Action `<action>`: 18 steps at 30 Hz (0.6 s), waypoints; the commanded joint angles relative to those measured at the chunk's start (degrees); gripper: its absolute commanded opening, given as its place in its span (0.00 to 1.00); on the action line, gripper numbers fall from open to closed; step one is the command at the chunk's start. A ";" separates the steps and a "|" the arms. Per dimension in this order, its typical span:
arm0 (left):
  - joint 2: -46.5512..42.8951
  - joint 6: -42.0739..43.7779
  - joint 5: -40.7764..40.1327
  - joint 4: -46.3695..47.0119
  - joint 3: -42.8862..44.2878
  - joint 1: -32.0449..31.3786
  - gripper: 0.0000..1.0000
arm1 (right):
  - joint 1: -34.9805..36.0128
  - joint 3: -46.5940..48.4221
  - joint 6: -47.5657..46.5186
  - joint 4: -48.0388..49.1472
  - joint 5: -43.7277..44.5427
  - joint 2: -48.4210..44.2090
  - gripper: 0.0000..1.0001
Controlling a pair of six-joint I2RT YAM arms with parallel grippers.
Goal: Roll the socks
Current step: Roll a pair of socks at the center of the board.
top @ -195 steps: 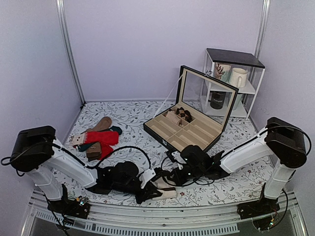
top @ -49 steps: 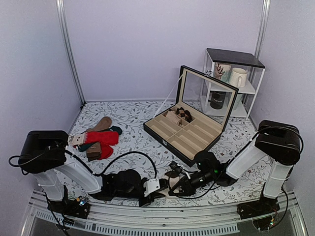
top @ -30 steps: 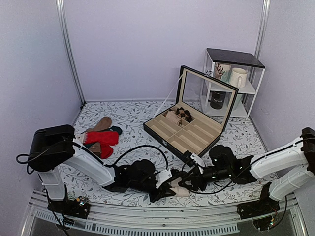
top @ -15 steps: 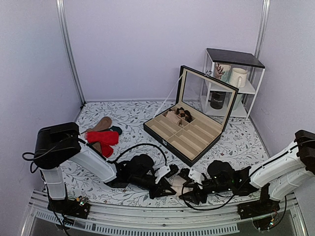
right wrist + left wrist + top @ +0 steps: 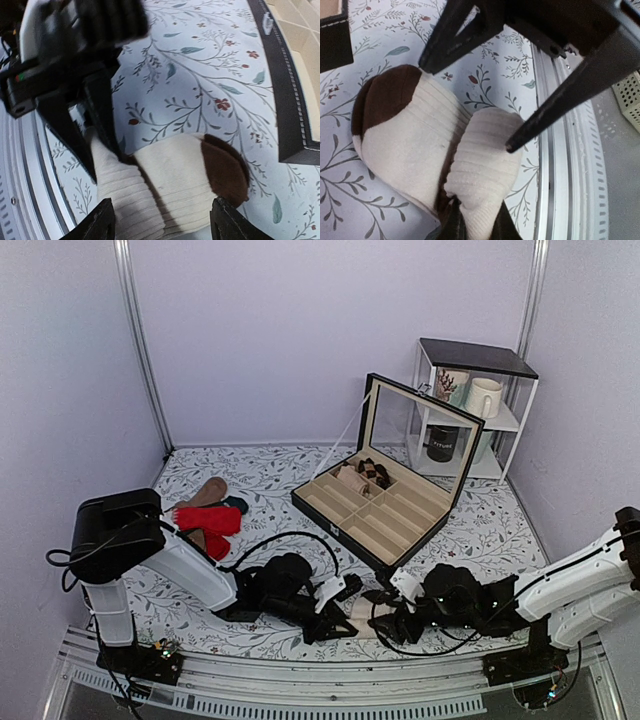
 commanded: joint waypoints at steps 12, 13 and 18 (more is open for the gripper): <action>5.02 0.44 -3.80 -19.47 -4.25 -0.21 0.00 | -7.00 9.36 18.57 -14.16 -0.52 8.30 0.55; 4.83 0.52 -4.44 -19.82 -4.11 -0.24 0.00 | -7.00 9.91 18.18 -13.90 -1.80 9.75 0.50; 0.45 1.28 -10.96 -21.82 -4.04 -1.35 0.00 | -7.05 13.04 16.88 -11.29 -6.32 16.60 0.14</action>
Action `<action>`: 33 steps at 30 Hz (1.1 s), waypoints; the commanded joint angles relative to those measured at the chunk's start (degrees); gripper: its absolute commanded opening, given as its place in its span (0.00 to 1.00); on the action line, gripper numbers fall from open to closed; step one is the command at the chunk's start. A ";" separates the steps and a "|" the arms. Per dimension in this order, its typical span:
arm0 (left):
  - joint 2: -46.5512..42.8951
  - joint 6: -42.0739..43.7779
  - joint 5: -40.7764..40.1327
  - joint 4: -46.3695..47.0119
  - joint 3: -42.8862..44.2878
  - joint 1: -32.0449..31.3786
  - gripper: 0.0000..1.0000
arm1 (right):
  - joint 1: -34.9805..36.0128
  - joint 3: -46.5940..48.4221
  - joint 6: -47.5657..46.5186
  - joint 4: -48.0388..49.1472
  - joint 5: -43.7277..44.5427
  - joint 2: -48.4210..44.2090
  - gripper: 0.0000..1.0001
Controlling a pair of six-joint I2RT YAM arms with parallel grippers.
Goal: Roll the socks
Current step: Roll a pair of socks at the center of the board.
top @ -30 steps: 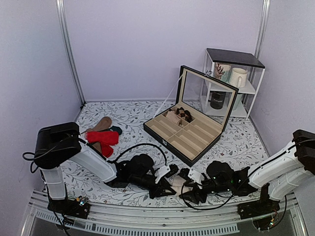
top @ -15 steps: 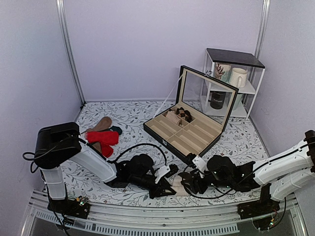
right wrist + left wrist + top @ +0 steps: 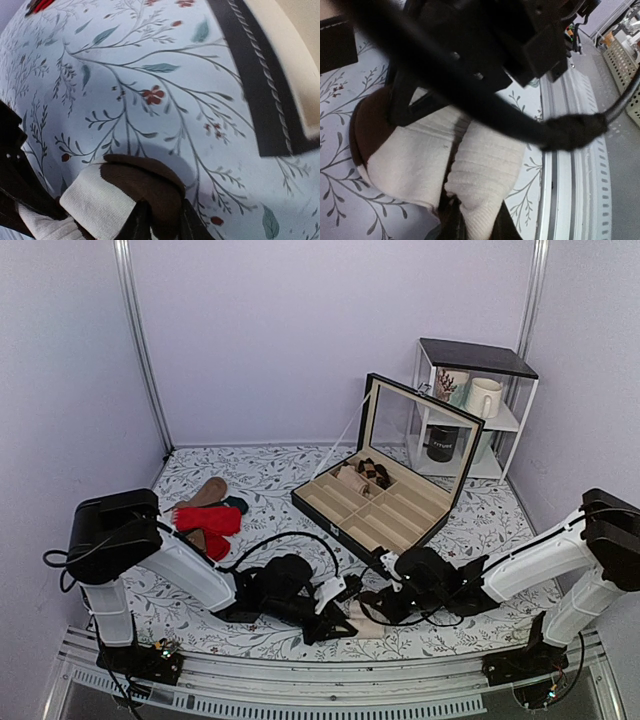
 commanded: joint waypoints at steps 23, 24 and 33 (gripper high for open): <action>-6.19 3.13 -25.91 -30.99 -1.25 -6.35 0.00 | -4.62 11.65 -5.77 8.76 -16.86 18.20 0.20; -5.64 1.59 -24.05 -30.60 -1.99 -5.88 0.00 | -4.60 11.12 -6.36 9.04 -17.06 16.96 0.23; 0.18 -8.69 -16.00 -32.05 -4.05 -4.52 0.00 | -4.62 7.79 -16.01 8.73 -15.85 5.61 0.54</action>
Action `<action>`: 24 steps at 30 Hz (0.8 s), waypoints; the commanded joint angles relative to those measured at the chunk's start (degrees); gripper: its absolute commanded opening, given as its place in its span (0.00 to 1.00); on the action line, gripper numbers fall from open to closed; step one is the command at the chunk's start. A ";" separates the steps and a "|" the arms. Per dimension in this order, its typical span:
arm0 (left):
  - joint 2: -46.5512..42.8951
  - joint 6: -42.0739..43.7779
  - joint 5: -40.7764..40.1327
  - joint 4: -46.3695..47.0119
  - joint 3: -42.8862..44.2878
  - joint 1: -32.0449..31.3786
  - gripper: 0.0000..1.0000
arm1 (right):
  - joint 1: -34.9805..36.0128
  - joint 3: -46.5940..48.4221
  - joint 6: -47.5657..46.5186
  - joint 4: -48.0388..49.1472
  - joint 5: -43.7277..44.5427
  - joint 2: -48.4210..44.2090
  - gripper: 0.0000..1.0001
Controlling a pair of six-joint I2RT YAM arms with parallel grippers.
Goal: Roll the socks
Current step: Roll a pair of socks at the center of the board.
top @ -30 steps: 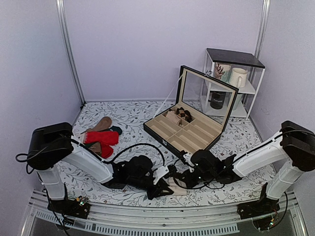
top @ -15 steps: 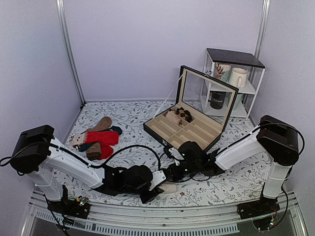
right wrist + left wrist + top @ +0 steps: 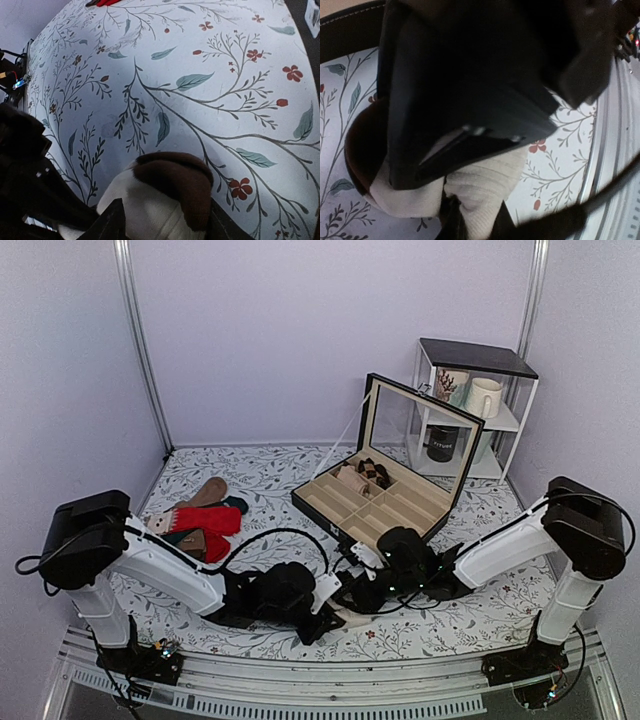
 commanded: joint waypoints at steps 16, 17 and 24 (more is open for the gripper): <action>8.81 -6.72 9.00 -15.72 -4.94 1.82 0.00 | -0.21 -19.11 -20.86 10.84 -11.02 -22.79 0.72; 8.83 -6.67 9.07 -15.67 -4.93 1.93 0.00 | -0.22 -18.97 -21.58 11.80 -10.83 -20.96 0.72; 8.88 -6.62 9.33 -15.22 -5.20 2.09 0.00 | -0.22 -19.25 -24.76 21.60 -10.61 -11.96 0.73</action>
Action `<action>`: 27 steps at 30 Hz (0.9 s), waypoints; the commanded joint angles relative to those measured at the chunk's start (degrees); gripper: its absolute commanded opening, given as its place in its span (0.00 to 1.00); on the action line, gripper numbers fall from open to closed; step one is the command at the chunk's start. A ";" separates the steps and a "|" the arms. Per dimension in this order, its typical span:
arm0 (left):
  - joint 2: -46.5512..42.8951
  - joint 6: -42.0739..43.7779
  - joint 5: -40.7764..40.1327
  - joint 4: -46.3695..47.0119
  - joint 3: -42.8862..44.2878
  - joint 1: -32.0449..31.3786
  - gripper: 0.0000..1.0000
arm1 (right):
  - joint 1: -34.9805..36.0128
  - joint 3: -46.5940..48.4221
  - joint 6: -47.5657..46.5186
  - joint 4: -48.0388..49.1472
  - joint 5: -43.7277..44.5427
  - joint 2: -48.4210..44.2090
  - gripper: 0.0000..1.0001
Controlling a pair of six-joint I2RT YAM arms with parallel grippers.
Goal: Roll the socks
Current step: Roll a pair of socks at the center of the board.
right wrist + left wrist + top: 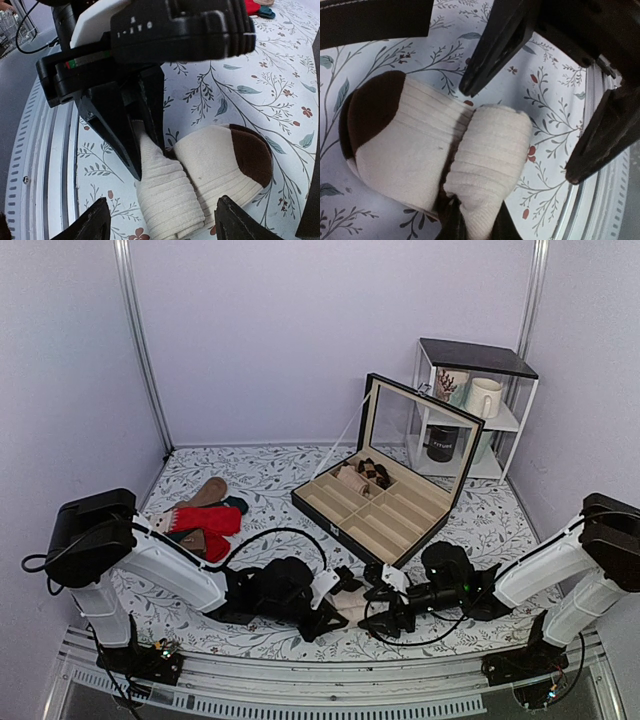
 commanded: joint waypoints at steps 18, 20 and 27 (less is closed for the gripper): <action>7.08 -0.28 2.51 -19.36 -4.87 0.25 0.00 | 0.09 0.76 2.25 7.22 -3.26 9.68 0.30; 6.46 -0.56 0.67 -19.49 -4.95 0.26 0.00 | 0.14 1.53 3.62 5.26 -3.76 10.16 0.23; -2.34 3.28 -8.15 -17.31 -4.40 0.05 0.36 | 0.09 -0.85 12.54 4.64 -3.66 11.16 0.18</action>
